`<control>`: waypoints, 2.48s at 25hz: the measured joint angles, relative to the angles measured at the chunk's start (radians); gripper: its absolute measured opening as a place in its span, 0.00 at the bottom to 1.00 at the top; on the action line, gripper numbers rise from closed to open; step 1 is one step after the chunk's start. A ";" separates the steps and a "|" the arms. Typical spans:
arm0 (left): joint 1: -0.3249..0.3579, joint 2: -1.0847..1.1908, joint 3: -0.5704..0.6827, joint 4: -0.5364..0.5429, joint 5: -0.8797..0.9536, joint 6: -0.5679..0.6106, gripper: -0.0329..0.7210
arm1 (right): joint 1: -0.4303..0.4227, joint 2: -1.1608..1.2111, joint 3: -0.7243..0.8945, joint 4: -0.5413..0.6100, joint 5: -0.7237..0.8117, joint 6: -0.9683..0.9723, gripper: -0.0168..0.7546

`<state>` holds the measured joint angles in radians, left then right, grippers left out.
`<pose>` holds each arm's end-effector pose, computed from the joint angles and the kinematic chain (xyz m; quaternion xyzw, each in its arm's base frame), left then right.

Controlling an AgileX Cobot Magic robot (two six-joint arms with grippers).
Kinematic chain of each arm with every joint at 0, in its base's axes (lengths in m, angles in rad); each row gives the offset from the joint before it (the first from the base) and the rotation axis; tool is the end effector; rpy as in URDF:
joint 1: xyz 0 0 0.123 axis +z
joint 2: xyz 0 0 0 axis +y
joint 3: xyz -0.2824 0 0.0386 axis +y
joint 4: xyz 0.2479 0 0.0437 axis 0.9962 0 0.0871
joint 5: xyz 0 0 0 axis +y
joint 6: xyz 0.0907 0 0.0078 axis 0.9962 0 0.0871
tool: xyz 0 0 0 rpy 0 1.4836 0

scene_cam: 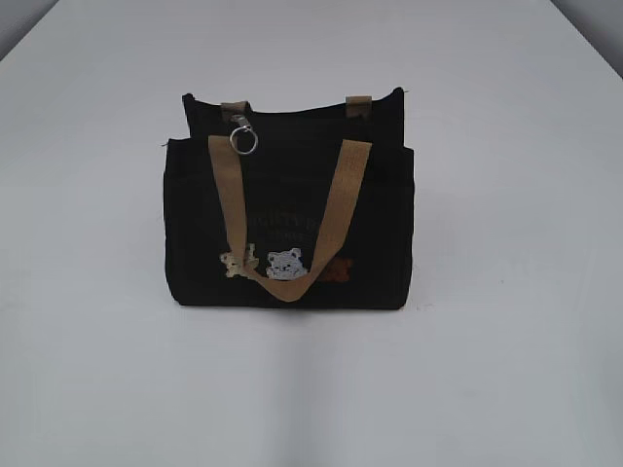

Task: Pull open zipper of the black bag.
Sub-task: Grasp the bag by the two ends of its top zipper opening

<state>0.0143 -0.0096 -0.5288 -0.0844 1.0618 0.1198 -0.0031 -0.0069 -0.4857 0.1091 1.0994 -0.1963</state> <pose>-0.0099 -0.0068 0.2852 0.0469 0.8413 -0.0060 0.5385 -0.0062 0.0089 0.2705 -0.0862 0.8594 0.0043 0.5039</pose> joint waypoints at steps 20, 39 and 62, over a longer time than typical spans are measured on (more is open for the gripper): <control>0.000 0.001 -0.002 -0.039 -0.005 0.000 0.35 | 0.000 0.000 0.000 0.000 0.000 0.000 0.35; 0.001 1.342 -0.042 -1.621 -0.282 2.152 0.55 | 0.000 0.000 0.000 0.001 0.000 0.000 0.35; -0.224 1.790 -0.310 -1.652 -0.307 2.281 0.13 | 0.000 0.520 -0.061 0.661 -0.292 -0.608 0.35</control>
<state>-0.2095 1.7808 -0.8391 -1.7368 0.7547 2.4005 -0.0031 0.5127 -0.5471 0.7698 0.8072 -0.8041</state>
